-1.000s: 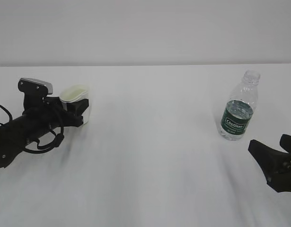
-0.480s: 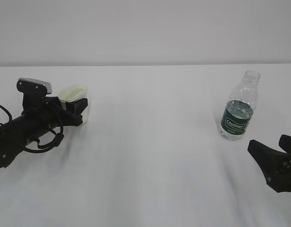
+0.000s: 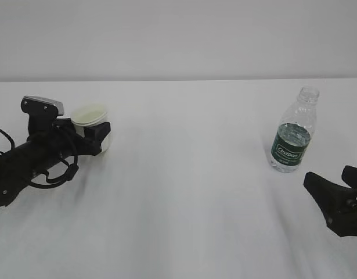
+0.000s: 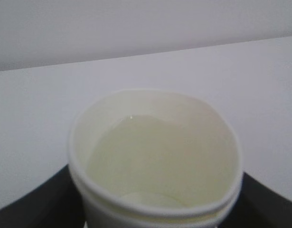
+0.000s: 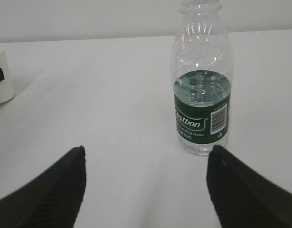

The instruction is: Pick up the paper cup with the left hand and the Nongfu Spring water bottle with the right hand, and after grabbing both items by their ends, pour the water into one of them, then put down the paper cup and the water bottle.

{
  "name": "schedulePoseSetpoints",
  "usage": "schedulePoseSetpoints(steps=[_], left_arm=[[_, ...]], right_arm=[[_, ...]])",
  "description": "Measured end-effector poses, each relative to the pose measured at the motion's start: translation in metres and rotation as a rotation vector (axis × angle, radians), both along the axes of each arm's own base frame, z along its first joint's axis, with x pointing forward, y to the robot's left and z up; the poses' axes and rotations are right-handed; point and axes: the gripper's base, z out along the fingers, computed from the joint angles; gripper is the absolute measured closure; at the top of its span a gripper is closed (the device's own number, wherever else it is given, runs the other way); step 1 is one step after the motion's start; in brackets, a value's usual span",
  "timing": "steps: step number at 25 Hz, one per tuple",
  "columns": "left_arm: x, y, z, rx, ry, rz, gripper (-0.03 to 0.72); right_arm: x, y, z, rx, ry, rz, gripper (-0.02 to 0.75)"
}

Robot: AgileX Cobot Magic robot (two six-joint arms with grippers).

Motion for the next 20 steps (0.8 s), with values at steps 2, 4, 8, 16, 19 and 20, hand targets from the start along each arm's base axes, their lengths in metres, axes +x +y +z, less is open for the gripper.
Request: schedulePoseSetpoints(steps=[2,4,8,16,19,20], left_arm=[[-0.0004,-0.0006,-0.0007,0.003,0.001,-0.008,0.142],[-0.0008,-0.0016,-0.0003,0.003,-0.004,-0.021,0.105],[-0.0008,-0.0028,0.0002,0.006,-0.009,-0.035,0.083],[-0.002,-0.0048,0.0001,0.012,-0.012,-0.062,0.078],[-0.0021,-0.0049,0.0001,0.013,-0.012,-0.064,0.077],[-0.0021,-0.005,0.0001,0.013,-0.012,-0.066,0.071]], right_arm=[[0.0,0.0,0.0,0.0,0.0,0.0,0.146],[-0.0001,0.0001,0.0,0.0,0.0,0.002,0.146],[-0.0001,0.0001,0.0,0.001,0.001,0.001,0.146],[-0.0001,0.0001,0.0,0.001,0.001,0.001,0.146],[-0.0001,0.0001,0.0,0.001,0.001,0.001,0.146],[-0.0001,0.0001,0.0,0.001,0.001,0.001,0.146]])
